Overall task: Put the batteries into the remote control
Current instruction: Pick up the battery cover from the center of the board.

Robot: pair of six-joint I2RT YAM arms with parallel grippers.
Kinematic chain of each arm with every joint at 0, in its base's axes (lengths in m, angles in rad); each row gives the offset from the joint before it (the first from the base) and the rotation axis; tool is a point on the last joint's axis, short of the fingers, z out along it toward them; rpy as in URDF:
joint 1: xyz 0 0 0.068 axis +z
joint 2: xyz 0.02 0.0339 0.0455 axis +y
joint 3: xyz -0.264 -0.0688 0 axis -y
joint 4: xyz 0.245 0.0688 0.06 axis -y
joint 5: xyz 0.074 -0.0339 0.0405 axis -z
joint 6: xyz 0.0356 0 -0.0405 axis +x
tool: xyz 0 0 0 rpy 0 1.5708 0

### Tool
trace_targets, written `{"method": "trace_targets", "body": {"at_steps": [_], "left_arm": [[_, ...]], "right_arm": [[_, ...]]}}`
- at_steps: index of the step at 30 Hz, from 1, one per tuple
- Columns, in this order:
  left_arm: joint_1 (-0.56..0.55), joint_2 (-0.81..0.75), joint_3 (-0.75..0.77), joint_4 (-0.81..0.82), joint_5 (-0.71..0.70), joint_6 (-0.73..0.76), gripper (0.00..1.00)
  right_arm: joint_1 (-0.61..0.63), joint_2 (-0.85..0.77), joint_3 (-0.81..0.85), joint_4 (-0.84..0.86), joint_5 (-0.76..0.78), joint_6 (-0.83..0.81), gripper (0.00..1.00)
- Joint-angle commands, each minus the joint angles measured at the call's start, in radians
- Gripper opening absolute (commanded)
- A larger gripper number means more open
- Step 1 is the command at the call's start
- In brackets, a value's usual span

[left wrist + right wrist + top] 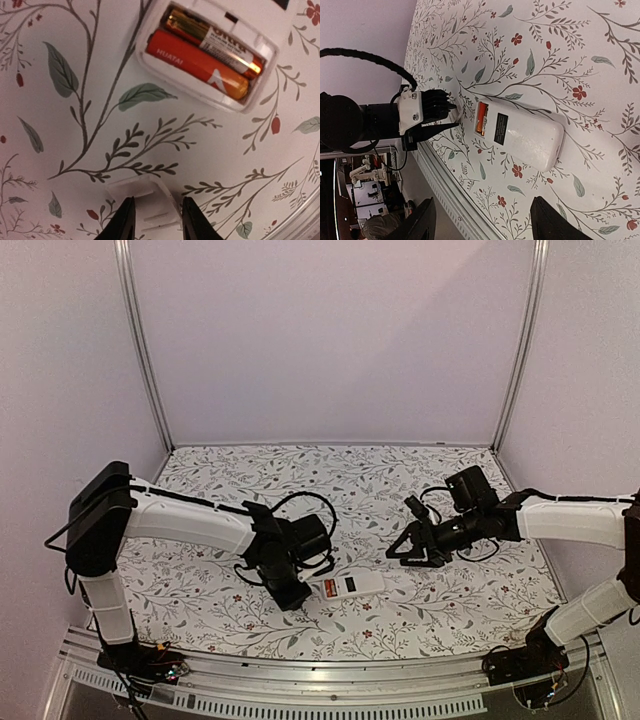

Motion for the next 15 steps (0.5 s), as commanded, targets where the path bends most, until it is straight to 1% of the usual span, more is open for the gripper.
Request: {"method": "trace_targets", "body": {"at_steps": [1, 4, 10, 14, 15], "left_arm": [[-0.021, 0.029, -0.016, 0.021, -0.004, -0.011, 0.31], [-0.031, 0.041, -0.020, 0.021, -0.008, -0.015, 0.23], [-0.038, 0.044, -0.035, 0.024, 0.009, -0.032, 0.00], [-0.036, 0.007, -0.026, 0.029, 0.009, -0.032, 0.00], [-0.033, -0.016, -0.019, 0.032, 0.035, -0.025, 0.00]], "right_arm": [[-0.010, -0.019, -0.012, 0.000, -0.006, -0.005, 0.65], [-0.012, -0.012, -0.011, -0.001, -0.008, -0.007, 0.65], [-0.015, -0.012, -0.008, -0.005, -0.006, -0.011, 0.65], [-0.015, -0.019, -0.005, -0.007, -0.005, -0.014, 0.65], [-0.015, -0.024, -0.003, -0.007, -0.005, -0.015, 0.65]]}}
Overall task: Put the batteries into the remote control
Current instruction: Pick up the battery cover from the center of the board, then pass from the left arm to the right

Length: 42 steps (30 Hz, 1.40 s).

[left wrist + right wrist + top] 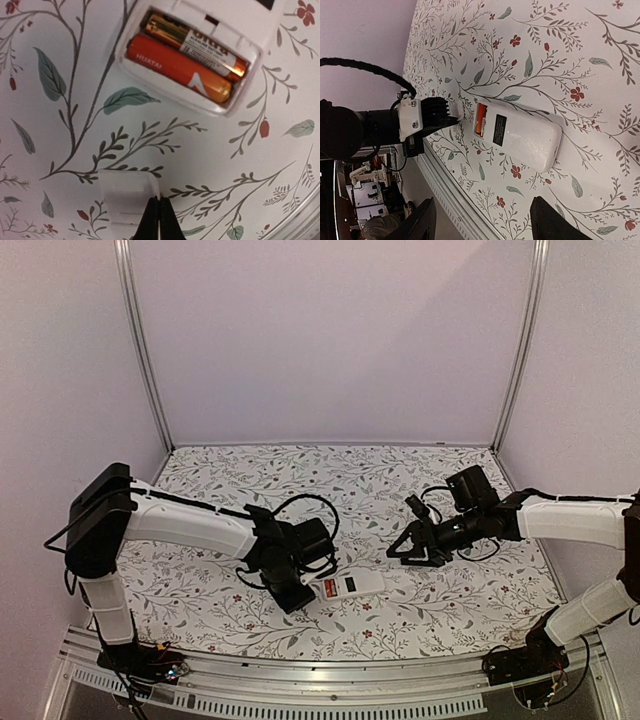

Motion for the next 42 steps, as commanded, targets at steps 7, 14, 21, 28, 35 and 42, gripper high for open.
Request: {"method": "trace_targets", "body": {"at_steps": [7, 14, 21, 28, 35, 42], "left_arm": [[0.019, -0.244, 0.050, 0.075, 0.283, 0.132, 0.00], [0.101, -0.383, 0.130, 0.075, 0.807, 0.277, 0.00], [0.101, -0.433, 0.225, 0.100, 1.135, 0.296, 0.00], [0.092, -0.455, 0.246, 0.223, 1.248, 0.213, 0.00], [0.076, -0.457, 0.231, 0.345, 1.262, 0.129, 0.00], [0.053, -0.448, 0.222, 0.387, 1.276, 0.110, 0.00]], "right_arm": [[-0.007, -0.097, 0.028, -0.003, -0.061, -0.092, 0.65], [0.001, -0.252, 0.058, 0.032, -0.164, -0.235, 0.65], [0.151, -0.365, 0.167, 0.026, -0.213, -0.364, 0.67], [0.295, -0.346, 0.306, 0.003, -0.201, -0.448, 0.64], [0.418, -0.273, 0.428, -0.007, -0.187, -0.511, 0.62], [0.453, -0.221, 0.468, -0.015, -0.199, -0.550, 0.61]]}}
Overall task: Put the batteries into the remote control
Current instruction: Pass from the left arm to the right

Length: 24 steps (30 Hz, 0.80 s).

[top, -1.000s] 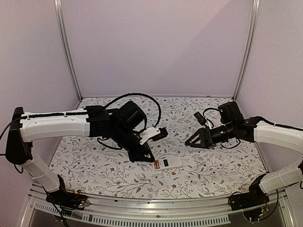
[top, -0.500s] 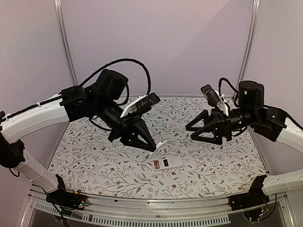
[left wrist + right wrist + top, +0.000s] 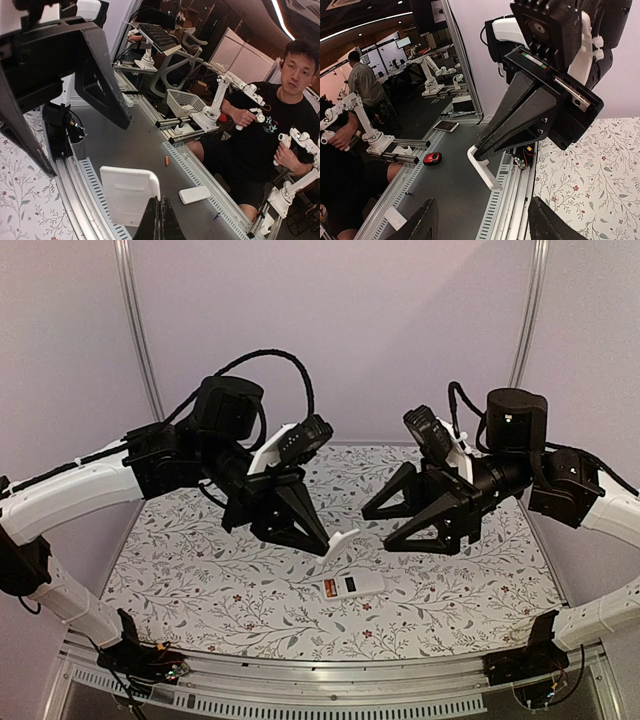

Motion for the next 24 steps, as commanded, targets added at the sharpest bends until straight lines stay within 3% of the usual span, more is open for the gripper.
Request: {"method": "trace_targets", "body": {"at_steps": [1, 8, 24], "left_arm": [[-0.021, -0.005, -0.014, 0.066, 0.026, -0.034, 0.00], [-0.022, 0.003, -0.023, 0.137, 0.038, -0.083, 0.00], [-0.024, 0.003, -0.064, 0.271, 0.039, -0.165, 0.00]], "right_arm": [[0.028, 0.032, 0.038, -0.023, -0.005, -0.041, 0.61], [0.064, 0.079, 0.074, -0.024, -0.013, -0.079, 0.56], [0.092, 0.113, 0.108, -0.017, -0.023, -0.091, 0.12]]}}
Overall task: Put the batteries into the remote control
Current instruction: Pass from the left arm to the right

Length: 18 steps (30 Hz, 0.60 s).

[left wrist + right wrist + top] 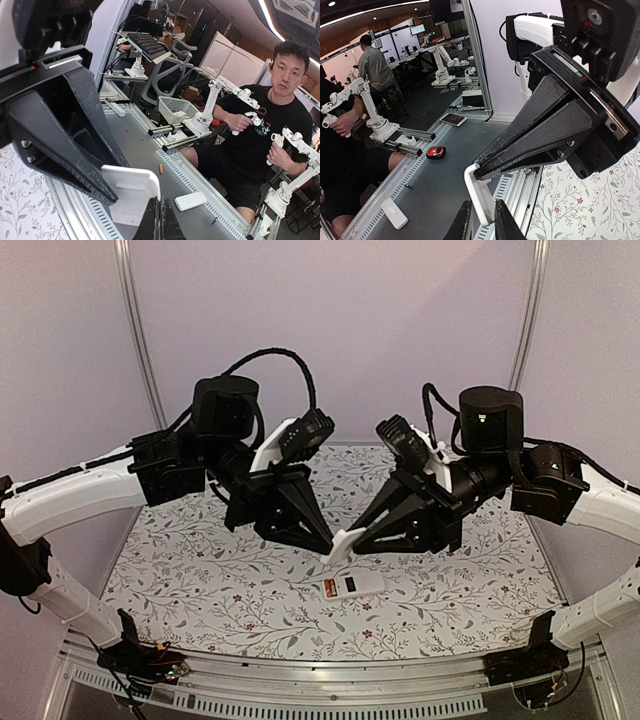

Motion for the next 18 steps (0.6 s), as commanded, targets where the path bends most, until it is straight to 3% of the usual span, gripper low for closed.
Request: {"method": "trace_targets", "body": {"at_steps": [1, 4, 8, 10, 11, 15, 18], "left_arm": [[-0.008, 0.002, -0.025, 0.075, -0.002, -0.039, 0.00], [-0.004, -0.006, -0.036, 0.088, -0.030, -0.037, 0.01], [0.049, -0.089, -0.080, 0.059, -0.166, 0.009, 0.57], [0.086, -0.167, -0.107, 0.002, -0.287, 0.093, 0.91], [0.104, -0.211, -0.131, -0.026, -0.371, 0.134, 0.99], [0.122, -0.381, -0.251, -0.096, -0.742, 0.313, 1.00], [0.114, -0.452, -0.340, -0.131, -0.897, 0.445, 0.99]], "right_arm": [[0.011, 0.013, 0.032, 0.001, -0.018, 0.002, 0.09], [0.011, 0.012, 0.036, 0.003, -0.019, 0.011, 0.00], [0.010, 0.002, 0.016, 0.001, 0.004, 0.032, 0.00], [0.000, -0.008, -0.017, -0.001, 0.032, 0.067, 0.00], [-0.013, -0.009, -0.036, 0.000, 0.038, 0.095, 0.00], [-0.094, -0.002, -0.099, 0.002, 0.031, 0.211, 0.00], [-0.156, 0.029, -0.135, 0.001, 0.017, 0.306, 0.00]]}}
